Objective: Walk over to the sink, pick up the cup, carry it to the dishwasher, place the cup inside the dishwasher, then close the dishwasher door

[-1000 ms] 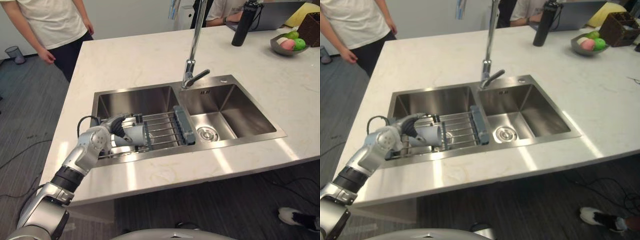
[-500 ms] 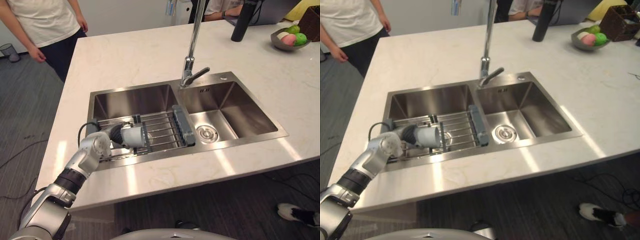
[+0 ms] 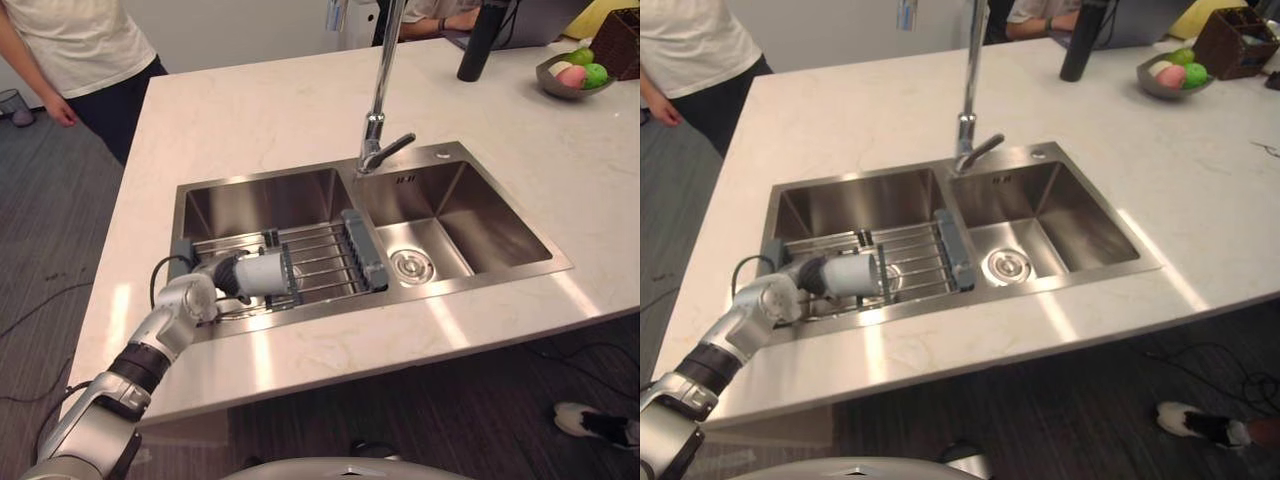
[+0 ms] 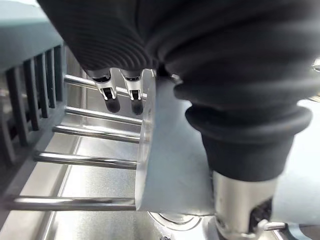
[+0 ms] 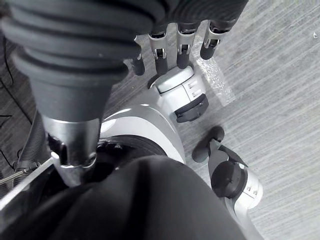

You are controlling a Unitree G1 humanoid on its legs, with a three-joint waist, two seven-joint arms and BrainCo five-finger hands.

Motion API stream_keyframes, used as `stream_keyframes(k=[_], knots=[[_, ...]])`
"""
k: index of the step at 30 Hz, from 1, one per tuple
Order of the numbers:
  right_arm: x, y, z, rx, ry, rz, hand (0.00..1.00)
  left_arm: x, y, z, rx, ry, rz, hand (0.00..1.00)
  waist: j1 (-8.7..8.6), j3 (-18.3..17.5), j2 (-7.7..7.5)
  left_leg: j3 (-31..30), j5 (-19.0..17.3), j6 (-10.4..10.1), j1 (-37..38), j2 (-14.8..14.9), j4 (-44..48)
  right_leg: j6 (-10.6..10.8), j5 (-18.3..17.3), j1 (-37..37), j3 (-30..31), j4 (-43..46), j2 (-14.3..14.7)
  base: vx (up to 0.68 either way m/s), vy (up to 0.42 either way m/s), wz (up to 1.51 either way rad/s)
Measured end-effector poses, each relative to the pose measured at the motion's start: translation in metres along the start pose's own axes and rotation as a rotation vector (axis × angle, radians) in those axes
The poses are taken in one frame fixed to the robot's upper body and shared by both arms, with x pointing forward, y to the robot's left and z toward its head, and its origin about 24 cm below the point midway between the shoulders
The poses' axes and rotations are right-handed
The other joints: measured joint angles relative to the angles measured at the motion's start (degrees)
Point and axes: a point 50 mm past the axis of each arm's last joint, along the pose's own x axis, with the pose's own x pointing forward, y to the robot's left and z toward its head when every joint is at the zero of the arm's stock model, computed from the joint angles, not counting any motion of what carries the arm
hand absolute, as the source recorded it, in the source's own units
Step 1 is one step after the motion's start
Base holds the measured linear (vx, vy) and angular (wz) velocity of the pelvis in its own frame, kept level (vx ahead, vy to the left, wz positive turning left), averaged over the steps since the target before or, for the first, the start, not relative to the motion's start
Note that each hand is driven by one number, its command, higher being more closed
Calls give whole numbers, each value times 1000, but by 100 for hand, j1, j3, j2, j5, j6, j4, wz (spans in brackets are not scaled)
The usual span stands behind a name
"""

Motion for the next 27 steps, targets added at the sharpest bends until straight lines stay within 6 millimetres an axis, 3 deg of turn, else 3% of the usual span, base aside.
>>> stream_keyframes(k=[13, 23, 27], knots=[[0, -5, 17, -129, -95, -131, 0, 1, -3, 0, 9, -31, 11, 100, -23, -14, 2, 12, -5, -2, 6, -6, 0, -2, 1, -3, 13, 0, 2, 0, 0, 0], [0, -1, 32, -411, -129, -223, 0, -4, -12, 7, -45, -116, 58, 100, -39, -34, -34, -14, -5, -4, 4, -8, 0, 0, -1, 10, -8, -9, -1, 0, 0, 0], [-1, 2, 27, -461, -136, -274, 0, -9, -12, 11, -100, -152, 107, 100, -35, -50, -61, -74, -4, -2, 4, -30, -2, 17, -12, 36, -48, -10, -8, 0, 0, 6]])
